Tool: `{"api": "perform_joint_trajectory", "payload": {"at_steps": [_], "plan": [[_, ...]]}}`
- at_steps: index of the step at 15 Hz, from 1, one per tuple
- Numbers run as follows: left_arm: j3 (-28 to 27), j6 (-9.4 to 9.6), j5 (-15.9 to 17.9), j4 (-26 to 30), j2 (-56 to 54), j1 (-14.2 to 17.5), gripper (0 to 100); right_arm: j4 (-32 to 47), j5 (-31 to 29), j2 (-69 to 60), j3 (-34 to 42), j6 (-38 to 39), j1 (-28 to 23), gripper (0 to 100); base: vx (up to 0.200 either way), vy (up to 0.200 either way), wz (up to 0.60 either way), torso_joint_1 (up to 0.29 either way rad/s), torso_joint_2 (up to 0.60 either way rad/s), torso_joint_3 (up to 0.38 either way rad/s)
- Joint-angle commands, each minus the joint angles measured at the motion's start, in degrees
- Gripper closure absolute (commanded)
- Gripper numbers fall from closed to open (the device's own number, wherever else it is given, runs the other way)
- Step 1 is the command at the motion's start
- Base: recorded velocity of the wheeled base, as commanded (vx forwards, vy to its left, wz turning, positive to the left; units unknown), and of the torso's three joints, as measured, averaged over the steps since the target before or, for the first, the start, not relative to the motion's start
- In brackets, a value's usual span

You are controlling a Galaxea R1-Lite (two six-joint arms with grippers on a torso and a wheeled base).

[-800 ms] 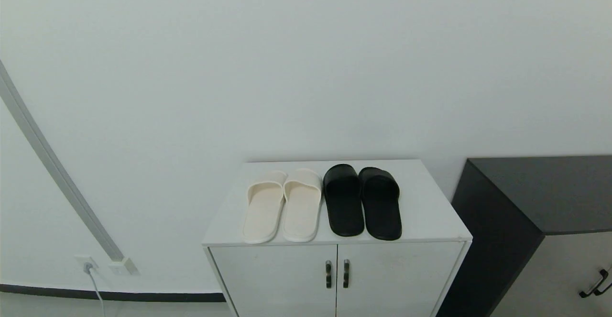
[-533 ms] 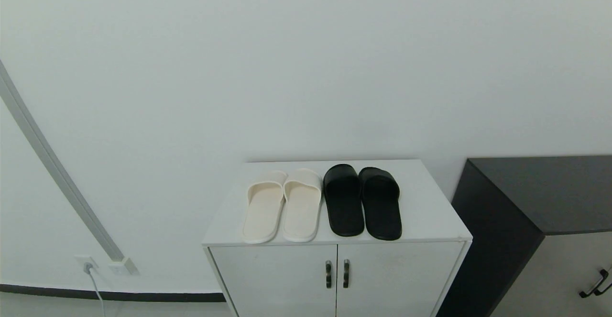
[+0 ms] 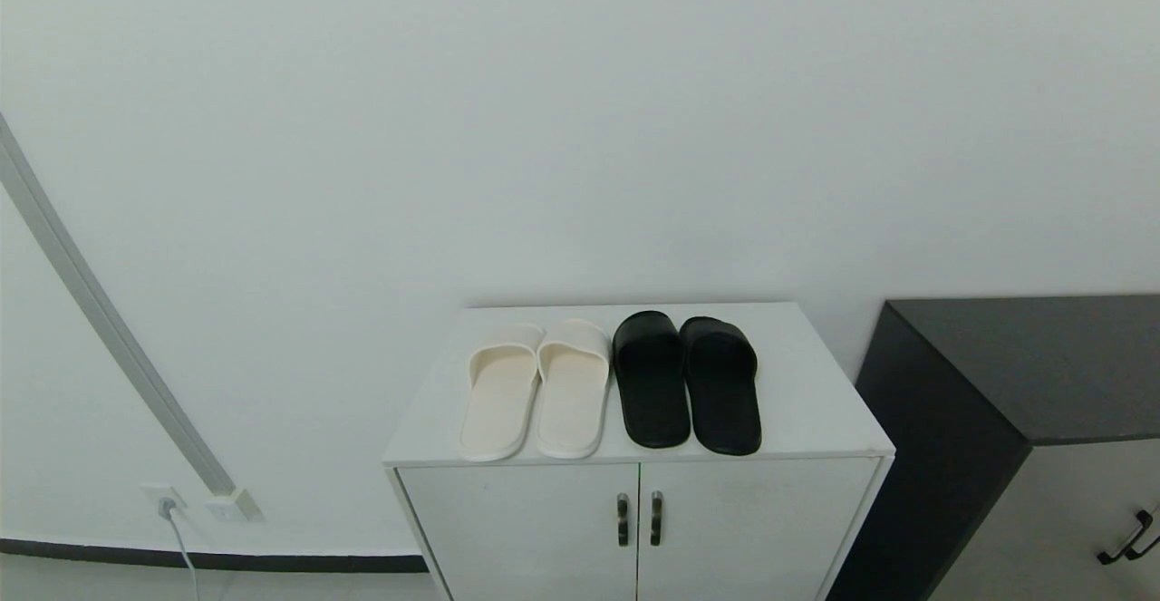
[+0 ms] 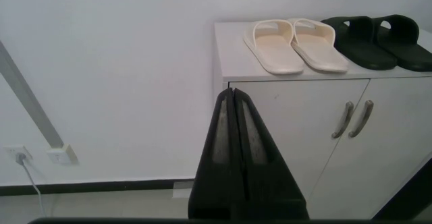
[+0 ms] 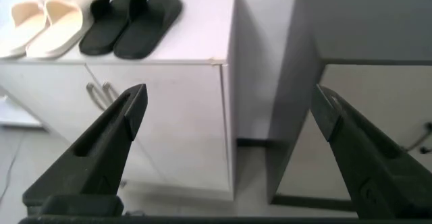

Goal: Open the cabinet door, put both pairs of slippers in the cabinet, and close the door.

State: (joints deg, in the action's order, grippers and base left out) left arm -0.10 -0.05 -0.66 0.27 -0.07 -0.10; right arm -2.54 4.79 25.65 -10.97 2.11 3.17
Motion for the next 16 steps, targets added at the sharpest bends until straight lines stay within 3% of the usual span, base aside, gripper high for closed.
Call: {"api": "perform_joint_trajectory", "payload": {"at_steps": [1,4,6,7,8,11,16], "plan": [[0.1,-0.04,-0.04,0.0,0.07,0.01,100,-8.63,1.63,17.24,1.74,0.18,4.39,0,0.0,0.0,0.0,0.0,0.0,0.0],[0.1,0.05,-0.04,0.0,0.07,0.01,100,-17.5,0.75,29.11,-0.01,2.46,10.37,0,0.0,0.0,0.0,0.0,0.0,0.0],[0.01,-0.04,-0.04,0.0,0.07,0.01,100,-21.11,-3.03,34.56,-2.3,5.89,15.9,0,0.0,0.0,0.0,0.0,0.0,0.0],[0.01,-0.04,-0.13,0.0,0.07,0.01,100,-22.34,-5.85,36.14,-3.18,7.47,19.77,0,0.0,0.0,0.0,0.0,0.0,0.0],[0.01,-0.04,-0.13,0.0,0.07,0.01,100,-24.27,-11.73,38.69,-5.73,9.76,26.98,0,0.0,0.0,0.0,0.0,0.0,0.0],[0.1,0.05,-0.13,0.0,0.07,0.01,100,-24.53,-20.52,45.98,-12.23,12.48,37.96,0,0.0,0.0,0.0,0.0,0.0,0.0],[0.1,0.05,-0.04,0.0,0.07,0.01,100,-30.16,-28.7,61.71,-22.25,13.71,42.89,0,0.0,0.0,0.0,0.0,0.0,0.0]]}}
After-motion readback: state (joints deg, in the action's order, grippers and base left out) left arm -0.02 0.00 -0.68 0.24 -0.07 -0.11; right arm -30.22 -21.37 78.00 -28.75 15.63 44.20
